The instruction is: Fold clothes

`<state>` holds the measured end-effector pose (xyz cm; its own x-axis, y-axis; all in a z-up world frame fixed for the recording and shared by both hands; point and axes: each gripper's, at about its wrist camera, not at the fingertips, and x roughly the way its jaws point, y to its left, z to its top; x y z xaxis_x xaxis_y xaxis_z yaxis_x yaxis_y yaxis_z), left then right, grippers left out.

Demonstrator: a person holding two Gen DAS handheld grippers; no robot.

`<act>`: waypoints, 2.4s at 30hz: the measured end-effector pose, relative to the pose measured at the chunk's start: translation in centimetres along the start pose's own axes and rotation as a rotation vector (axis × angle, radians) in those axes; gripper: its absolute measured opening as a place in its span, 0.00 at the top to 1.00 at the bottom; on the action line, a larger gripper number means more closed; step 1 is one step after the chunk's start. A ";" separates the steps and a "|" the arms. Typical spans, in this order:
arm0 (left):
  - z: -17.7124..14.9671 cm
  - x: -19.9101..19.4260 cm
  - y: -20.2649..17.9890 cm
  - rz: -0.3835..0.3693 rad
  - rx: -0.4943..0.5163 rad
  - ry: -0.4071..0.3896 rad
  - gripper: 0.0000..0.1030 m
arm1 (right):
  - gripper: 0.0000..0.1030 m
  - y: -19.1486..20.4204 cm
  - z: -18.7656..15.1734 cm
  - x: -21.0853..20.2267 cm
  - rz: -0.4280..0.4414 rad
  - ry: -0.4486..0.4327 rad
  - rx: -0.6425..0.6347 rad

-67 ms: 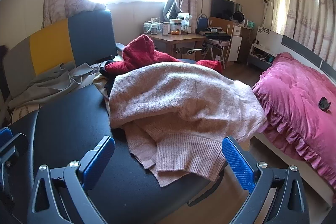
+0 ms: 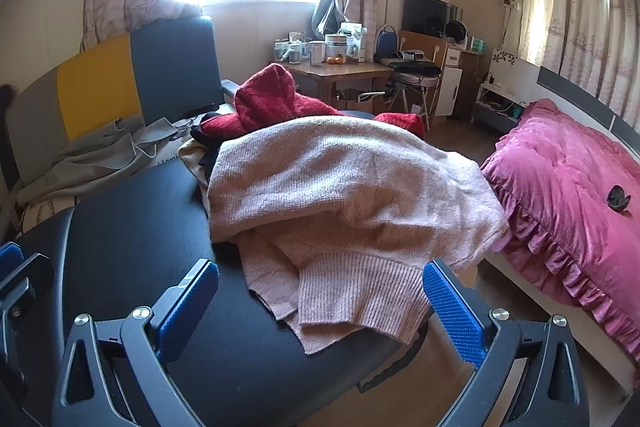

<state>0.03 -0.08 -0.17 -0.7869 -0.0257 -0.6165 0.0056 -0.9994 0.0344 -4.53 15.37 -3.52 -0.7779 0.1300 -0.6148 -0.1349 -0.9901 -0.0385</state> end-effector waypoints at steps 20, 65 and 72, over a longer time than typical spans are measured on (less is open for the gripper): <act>-7.7 7.8 4.5 -0.014 -0.009 0.291 0.57 | 0.16 -3.2 -2.4 4.5 0.459 0.151 0.203; -13.8 5.4 16.9 0.014 -0.312 0.339 0.52 | 0.83 0.4 5.6 11.7 0.733 0.212 0.217; -14.7 3.2 17.5 0.000 -0.304 0.315 0.52 | 0.24 -12.6 -1.0 9.5 0.620 0.173 0.503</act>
<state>6.66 -17.95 -13.09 -0.5602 0.0159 -0.8282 0.2238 -0.9597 -0.1698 -9.66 29.02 -9.66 -0.7015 -0.4841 -0.5230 -0.0027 -0.7321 0.6812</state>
